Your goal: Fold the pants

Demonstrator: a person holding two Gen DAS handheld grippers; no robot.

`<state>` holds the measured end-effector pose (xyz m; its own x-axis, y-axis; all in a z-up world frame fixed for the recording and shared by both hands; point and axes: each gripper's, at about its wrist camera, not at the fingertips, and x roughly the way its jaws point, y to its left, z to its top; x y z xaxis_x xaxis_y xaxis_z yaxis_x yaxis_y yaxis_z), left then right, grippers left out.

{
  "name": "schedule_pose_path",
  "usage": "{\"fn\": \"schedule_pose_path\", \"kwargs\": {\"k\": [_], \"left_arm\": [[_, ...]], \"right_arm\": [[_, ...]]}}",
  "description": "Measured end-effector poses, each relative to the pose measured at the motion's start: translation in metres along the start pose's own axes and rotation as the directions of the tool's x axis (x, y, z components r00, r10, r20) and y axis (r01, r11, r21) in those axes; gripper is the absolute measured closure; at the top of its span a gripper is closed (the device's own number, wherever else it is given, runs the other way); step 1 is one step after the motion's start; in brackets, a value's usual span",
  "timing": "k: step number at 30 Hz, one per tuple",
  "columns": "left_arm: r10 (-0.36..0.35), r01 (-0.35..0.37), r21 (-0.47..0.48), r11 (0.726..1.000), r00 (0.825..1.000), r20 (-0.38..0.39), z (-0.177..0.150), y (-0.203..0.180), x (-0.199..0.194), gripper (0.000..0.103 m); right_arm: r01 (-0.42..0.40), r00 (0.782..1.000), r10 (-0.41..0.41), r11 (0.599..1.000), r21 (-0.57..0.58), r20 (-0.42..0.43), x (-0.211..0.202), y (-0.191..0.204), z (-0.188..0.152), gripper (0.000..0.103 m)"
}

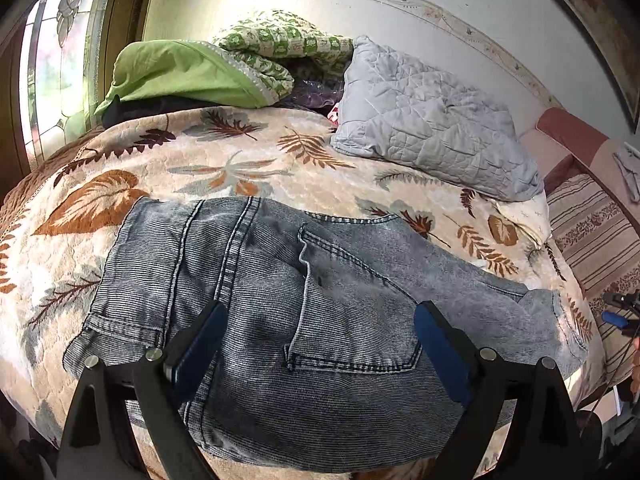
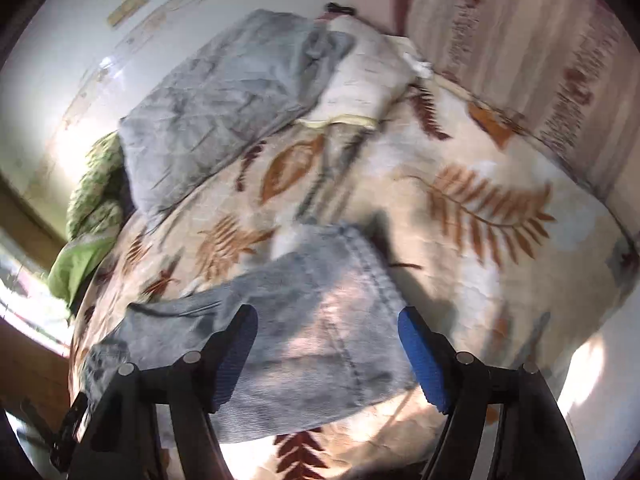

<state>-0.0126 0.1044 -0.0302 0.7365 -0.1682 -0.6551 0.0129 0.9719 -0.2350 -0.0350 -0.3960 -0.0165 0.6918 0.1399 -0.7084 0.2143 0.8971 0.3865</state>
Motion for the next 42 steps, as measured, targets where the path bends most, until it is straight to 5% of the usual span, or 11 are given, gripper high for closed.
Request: {"fn": "schedule_pose_path", "kwargs": {"k": [4,9,13,16,20,23,25,33,39,41,42], "left_arm": [[0.042,-0.041,0.009,0.999,0.996,-0.082,-0.012,0.008,0.027,0.009],[0.046,-0.043,0.039,0.998,0.996,-0.074,-0.013,0.006,0.026,0.009],[0.047,-0.044,0.049,0.998,0.996,-0.071,-0.014,0.005,0.026,0.008],[0.04,-0.037,0.054,0.998,0.997,-0.07,-0.013,0.005,0.027,0.008],[0.02,-0.017,0.039,0.999,0.998,-0.067,-0.012,0.009,0.026,0.008],[0.013,-0.01,0.034,0.999,0.998,-0.066,-0.011,0.01,0.026,0.008],[0.009,-0.006,0.033,0.999,0.998,-0.065,-0.011,0.011,0.027,0.008],[0.009,-0.007,0.039,0.999,0.998,-0.063,-0.011,0.01,0.028,0.008],[0.039,-0.033,0.09,0.995,0.997,-0.067,-0.013,0.004,0.032,0.006],[0.046,-0.039,0.096,0.995,0.997,-0.067,-0.013,0.003,0.032,0.006],[0.044,-0.038,0.092,0.995,0.997,-0.066,-0.013,0.003,0.032,0.006]], "right_arm": [[-0.254,0.962,0.206,0.917,-0.308,-0.178,0.051,0.117,0.012,0.035],[-0.344,0.911,0.159,0.8,-0.491,-0.379,0.139,0.213,0.002,0.054],[-0.399,0.882,0.117,0.701,-0.591,-0.457,0.185,0.255,-0.017,0.054],[-0.366,0.894,0.028,0.624,-0.691,-0.447,0.209,0.274,-0.03,0.054],[-0.334,0.899,-0.035,0.59,-0.735,-0.437,0.227,0.275,-0.031,0.056],[-0.364,0.879,-0.036,0.592,-0.719,-0.476,0.235,0.275,-0.029,0.069],[-0.345,0.887,-0.065,0.568,-0.748,-0.458,0.233,0.279,-0.03,0.097],[-0.187,0.958,-0.112,0.448,-0.874,-0.263,0.202,0.314,-0.015,0.102],[-0.254,0.92,-0.132,0.513,-0.82,-0.369,0.244,0.298,-0.027,0.098],[-0.281,0.915,-0.067,0.604,-0.746,-0.399,0.23,0.285,-0.009,0.074],[-0.271,0.923,-0.035,0.645,-0.714,-0.382,0.216,0.276,0.001,0.044]]}}
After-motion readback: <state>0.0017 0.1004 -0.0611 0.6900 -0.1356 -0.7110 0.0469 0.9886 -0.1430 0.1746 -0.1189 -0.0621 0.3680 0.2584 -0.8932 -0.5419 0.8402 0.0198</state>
